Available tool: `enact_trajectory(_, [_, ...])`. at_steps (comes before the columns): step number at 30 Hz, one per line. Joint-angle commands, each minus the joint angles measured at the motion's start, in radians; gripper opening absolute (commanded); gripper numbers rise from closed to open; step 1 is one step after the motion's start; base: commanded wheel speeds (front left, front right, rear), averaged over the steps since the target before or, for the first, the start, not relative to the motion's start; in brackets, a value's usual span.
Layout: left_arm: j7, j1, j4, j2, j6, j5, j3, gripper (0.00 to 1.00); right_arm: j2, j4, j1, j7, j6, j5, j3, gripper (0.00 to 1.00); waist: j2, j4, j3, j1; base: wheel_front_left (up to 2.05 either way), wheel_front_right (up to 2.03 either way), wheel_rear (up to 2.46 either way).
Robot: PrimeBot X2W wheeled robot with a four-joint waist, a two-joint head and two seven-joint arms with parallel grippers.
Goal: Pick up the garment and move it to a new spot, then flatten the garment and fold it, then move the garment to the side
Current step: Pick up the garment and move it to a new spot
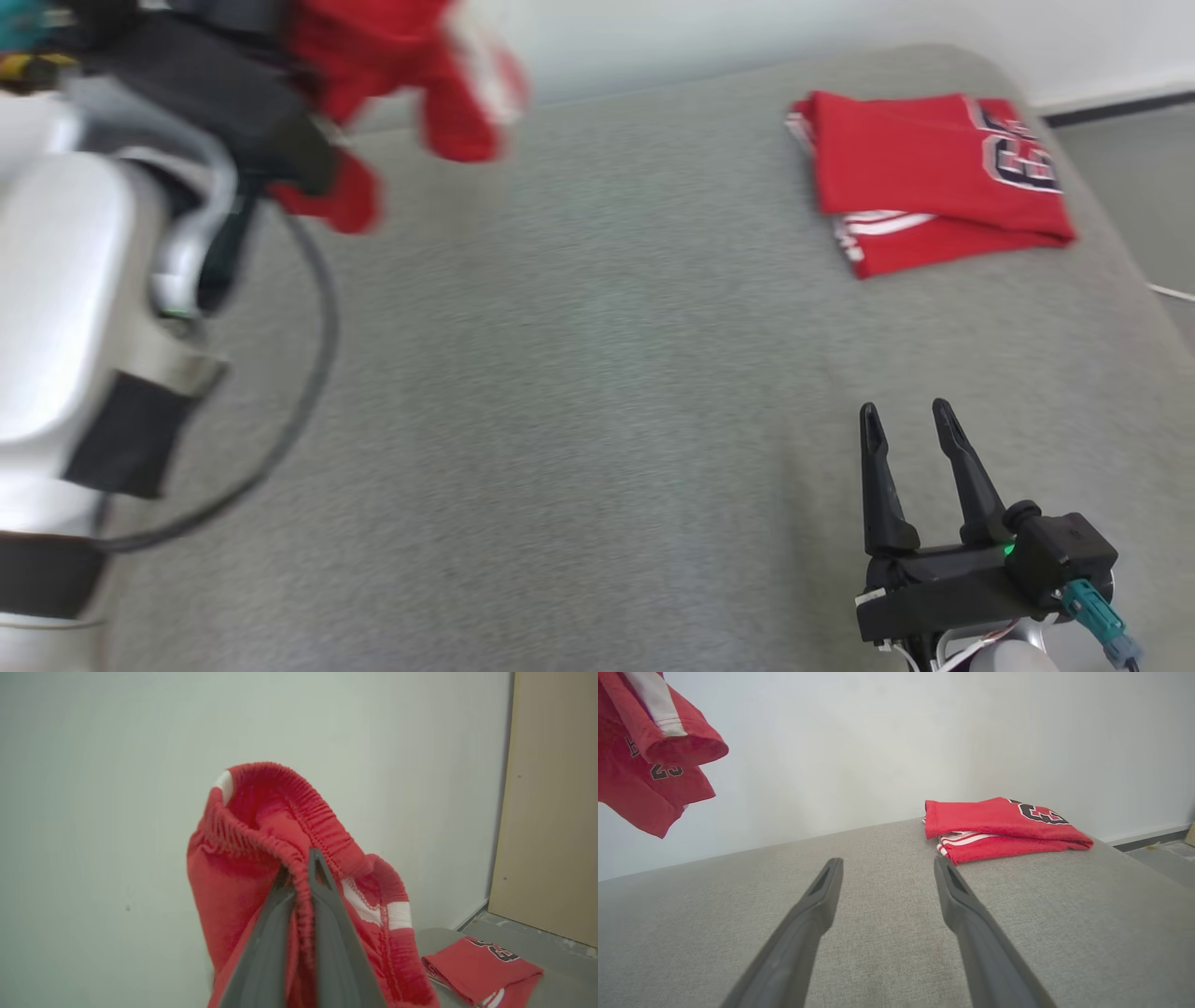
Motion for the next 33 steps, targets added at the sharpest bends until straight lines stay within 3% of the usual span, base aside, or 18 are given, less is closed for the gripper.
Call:
enact_trajectory(1, [0.005,-0.011,-0.029,-0.025,0.01,0.001,-0.012,0.0,0.006,-0.001,0.012,-0.004,-0.003,0.01,0.001,1.0,0.0001,-0.081,-0.02,0.0001,0.0,0.0,0.0])
enact_trajectory(8, [0.015,0.059,-0.097,-0.11,0.045,-0.001,-0.073,0.0,0.008,-0.002,0.01,-0.005,-0.003,0.047,-0.006,1.0,0.0001,-0.131,-0.01,0.0001,0.0,0.0,0.0])
enact_trajectory(17, [-0.042,0.267,-0.09,-0.2,0.081,-0.055,-0.131,0.0,0.008,0.009,0.007,-0.005,-0.003,0.065,-0.004,1.0,0.0001,-0.125,0.004,0.0001,0.0,0.0,0.0])
enact_trajectory(33, [-0.22,0.571,0.136,-0.108,0.078,-0.112,-0.078,0.0,0.007,0.033,-0.008,-0.005,-0.003,0.017,-0.008,1.0,0.0001,-0.047,0.01,0.0001,0.0,0.0,0.0])
